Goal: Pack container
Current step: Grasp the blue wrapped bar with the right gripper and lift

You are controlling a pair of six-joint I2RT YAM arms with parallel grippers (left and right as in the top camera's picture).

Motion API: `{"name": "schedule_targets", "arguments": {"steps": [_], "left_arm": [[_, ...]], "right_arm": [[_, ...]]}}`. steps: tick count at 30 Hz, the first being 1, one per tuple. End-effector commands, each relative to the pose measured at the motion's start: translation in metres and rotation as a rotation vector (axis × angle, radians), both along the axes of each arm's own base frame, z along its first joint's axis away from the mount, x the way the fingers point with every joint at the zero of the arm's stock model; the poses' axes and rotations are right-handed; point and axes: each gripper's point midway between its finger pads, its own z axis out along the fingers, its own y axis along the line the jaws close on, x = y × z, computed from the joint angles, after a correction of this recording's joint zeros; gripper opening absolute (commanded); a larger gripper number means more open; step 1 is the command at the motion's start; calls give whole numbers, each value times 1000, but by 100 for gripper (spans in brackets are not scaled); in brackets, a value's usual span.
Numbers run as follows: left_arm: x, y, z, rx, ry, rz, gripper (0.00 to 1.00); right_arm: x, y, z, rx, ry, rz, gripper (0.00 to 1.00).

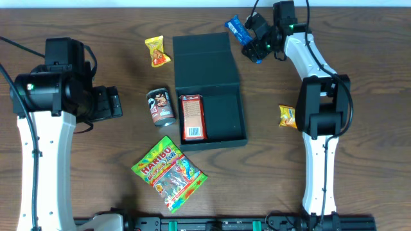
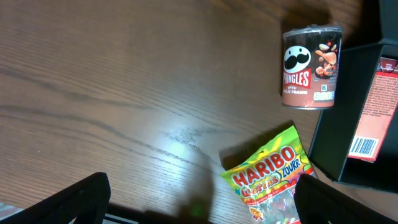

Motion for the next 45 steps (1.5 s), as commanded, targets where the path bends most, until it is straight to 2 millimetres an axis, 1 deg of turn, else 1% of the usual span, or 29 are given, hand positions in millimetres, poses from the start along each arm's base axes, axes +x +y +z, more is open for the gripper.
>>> {"name": "schedule_targets", "arguments": {"steps": [1,2,3,5,6,9,12,13,15,20,24,29,32,35,37,39,41,45], "left_arm": [[-1,2,0,2,0,21,95],[-1,2,0,2,0,20,95],[-1,2,0,2,0,21,95],[-1,2,0,2,0,20,95],[-1,2,0,2,0,20,95],[-1,2,0,2,0,20,95],[-1,2,0,2,0,20,95],[-1,2,0,2,0,20,95],[-1,2,0,2,0,20,95],[-1,2,0,2,0,20,95],[-1,2,0,2,0,21,95],[-1,2,0,2,0,20,95],[-1,2,0,2,0,20,95],[-1,2,0,2,0,20,95],[-1,2,0,2,0,20,95],[-1,2,0,2,0,20,95],[-1,2,0,2,0,20,95],[-1,2,0,2,0,20,95]], "right_arm": [[1,2,-1,12,12,-26,58],[1,2,-1,17,16,-33,54],[1,2,-1,20,18,-40,54],[1,2,-1,24,24,-49,59],[1,2,-1,28,29,-55,59],[0,2,-2,48,48,-92,50],[0,3,-1,70,63,-118,34],[0,3,-1,72,64,-122,31],[0,3,-1,75,68,-127,28],[0,4,0,88,77,-146,25],[2,4,7,110,81,-183,22],[5,4,31,155,78,-250,20],[6,4,50,182,72,-286,20],[1,4,71,189,67,-292,20],[-5,3,87,189,68,-292,18],[-14,2,104,187,76,-293,11],[-24,2,121,185,85,-294,8],[-45,7,155,207,88,-238,9]]}}
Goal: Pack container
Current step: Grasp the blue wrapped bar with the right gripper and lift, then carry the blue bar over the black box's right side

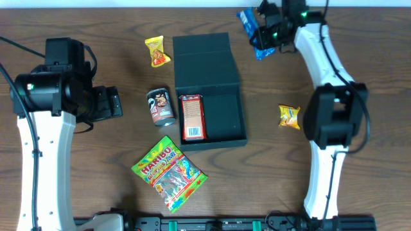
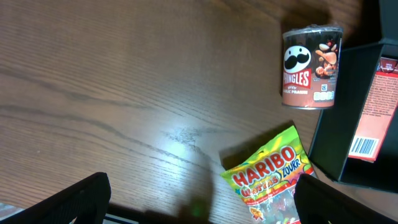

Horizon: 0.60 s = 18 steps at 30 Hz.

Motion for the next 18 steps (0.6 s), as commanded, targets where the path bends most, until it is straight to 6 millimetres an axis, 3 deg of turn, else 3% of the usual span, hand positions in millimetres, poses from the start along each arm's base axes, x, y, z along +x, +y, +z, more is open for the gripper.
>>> {"name": "schedule_targets", "arguments": {"steps": [1,6,11,18], "left_arm": [[0,2,0,2,0,21,95],[0,2,0,2,0,21,95],[0,2,0,2,0,21,95],[0,2,0,2,0,21,95]], "right_arm": [[-14,13,61,62,-80,68,10],[-41,16,84,80,-47,99,9],[-66,14,87,74,32,112,8],[-86,14,106,75,33,149,12]]}}
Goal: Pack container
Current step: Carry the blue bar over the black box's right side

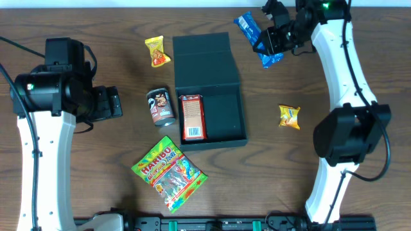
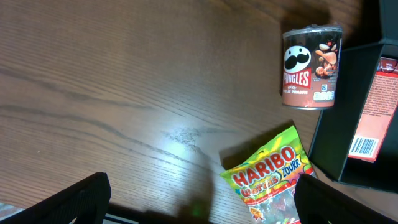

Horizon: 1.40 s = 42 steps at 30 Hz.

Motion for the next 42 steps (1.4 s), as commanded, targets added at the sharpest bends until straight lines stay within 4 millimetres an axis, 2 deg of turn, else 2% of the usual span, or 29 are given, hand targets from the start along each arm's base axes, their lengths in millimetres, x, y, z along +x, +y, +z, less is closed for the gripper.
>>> {"name": "schedule_targets", "arguments": {"steps": [1,6,16,18,22,27,31,34,37,42], "left_arm": [[0,2,0,2,0,20,95],[0,2,0,2,0,21,95],[0,2,0,2,0,20,95],[0,2,0,2,0,20,95],[0,2,0,2,0,20,95],[0,2,0,2,0,20,95],[0,2,0,2,0,20,95],[0,2,0,2,0,20,95],[0,2,0,2,0,20,95],[0,2,0,2,0,21,95]], "right_arm": [[-10,5,47,28,-106,46,12],[-28,-7,83,-30,-163,10,11],[-97,-30,156,-114,-259,-39,9],[-111,-35,169,-127,-283,-56,10],[-140,-45,181,-150,-302,-104,10],[-174,-48,170,-113,-297,-170,10],[-191,-49,137,-55,-283,-286,15],[-200,-55,102,-47,-244,-439,16],[-198,-38,77,-21,-253,-451,20],[-183,6,59,-10,-264,-404,23]]}}
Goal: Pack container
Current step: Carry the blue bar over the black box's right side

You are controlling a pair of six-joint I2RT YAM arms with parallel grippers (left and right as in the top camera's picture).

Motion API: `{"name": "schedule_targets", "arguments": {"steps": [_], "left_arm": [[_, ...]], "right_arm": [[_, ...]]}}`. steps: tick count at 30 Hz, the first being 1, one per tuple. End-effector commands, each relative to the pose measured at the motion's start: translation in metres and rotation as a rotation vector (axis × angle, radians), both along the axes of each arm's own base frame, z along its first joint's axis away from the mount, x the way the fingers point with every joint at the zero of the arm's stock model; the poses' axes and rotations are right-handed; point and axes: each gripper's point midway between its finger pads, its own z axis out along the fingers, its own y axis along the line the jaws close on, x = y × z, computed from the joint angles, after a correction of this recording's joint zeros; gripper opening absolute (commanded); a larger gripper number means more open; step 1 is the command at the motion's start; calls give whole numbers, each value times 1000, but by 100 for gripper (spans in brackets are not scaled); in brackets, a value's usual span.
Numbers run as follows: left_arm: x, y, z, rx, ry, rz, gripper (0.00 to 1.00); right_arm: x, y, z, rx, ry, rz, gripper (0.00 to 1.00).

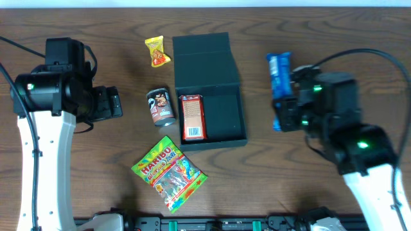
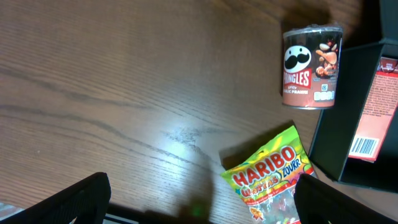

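Observation:
The black box lies open at the table's middle, its lid folded back. A red carton lies in its left side. My right gripper is shut on a blue snack packet, held just right of the box. On the table are a Pringles can, a Haribo bag and a yellow snack. My left gripper stands open to the left of the can, holding nothing.
The right arm now spans the table's right side and covers the wood beneath it. Bare wood lies between the left gripper and the can, and along the box's right side.
The right arm has come from the back right corner to the middle right, with the blue packet now just right of the box. The left arm is unchanged.
The right gripper was on the blue packet at the back, near the lid's right corner. It then held the packet at the far edge, then slightly nearer. Now the packet hangs beside the box. The left arm stayed still throughout.

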Motion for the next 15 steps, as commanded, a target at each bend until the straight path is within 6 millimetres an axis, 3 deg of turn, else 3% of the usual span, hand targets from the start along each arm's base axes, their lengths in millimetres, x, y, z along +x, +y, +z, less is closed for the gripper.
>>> {"name": "schedule_targets", "arguments": {"steps": [1,5,15], "left_arm": [[0,2,0,2,-1,20,95],[0,2,0,2,-1,20,95],[0,2,0,2,-1,20,95]], "right_arm": [[13,25,-3,23,-12,-44,25],[32,62,-24,30,7,2,27],[44,95,-115,36,261,-5,20]]}}
